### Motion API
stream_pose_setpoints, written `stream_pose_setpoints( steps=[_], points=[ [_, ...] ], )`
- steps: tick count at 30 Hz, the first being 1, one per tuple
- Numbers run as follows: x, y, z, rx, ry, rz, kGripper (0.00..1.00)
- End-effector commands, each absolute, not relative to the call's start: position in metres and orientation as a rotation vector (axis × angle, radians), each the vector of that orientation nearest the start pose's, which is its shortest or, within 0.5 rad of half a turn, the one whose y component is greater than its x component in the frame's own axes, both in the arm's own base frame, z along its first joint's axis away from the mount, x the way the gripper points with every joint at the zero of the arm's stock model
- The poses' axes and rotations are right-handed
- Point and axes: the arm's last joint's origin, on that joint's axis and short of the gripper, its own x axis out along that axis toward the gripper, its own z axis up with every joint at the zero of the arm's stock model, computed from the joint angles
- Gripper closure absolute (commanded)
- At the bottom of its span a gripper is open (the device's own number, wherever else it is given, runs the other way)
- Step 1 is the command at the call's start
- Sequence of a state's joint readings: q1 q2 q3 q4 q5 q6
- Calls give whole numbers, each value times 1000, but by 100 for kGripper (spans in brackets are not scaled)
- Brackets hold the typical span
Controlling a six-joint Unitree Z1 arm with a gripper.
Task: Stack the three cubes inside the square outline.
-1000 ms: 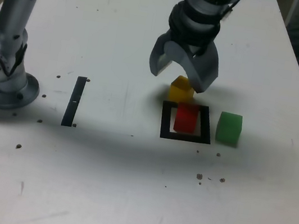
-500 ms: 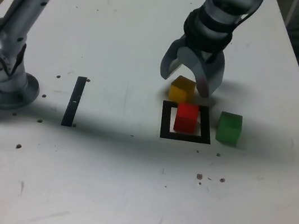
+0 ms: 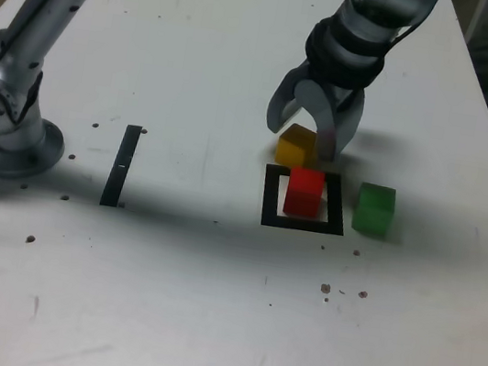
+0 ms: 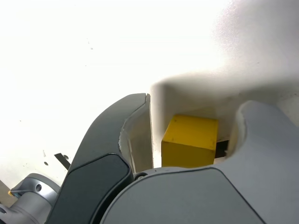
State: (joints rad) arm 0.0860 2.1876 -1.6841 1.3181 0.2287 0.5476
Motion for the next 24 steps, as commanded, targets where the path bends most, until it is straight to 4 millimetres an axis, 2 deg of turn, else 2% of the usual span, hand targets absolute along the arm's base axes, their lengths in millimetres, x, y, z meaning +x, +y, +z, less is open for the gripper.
stream_pose_setpoints(
  steps=[1, 19, 24],
  points=[
    [390, 45, 218, 508, 1845, -283, 71],
    [391, 45, 221, 506, 1840, -282, 71],
    [387, 43, 233, 512, 1821, -261, 71]
  ],
)
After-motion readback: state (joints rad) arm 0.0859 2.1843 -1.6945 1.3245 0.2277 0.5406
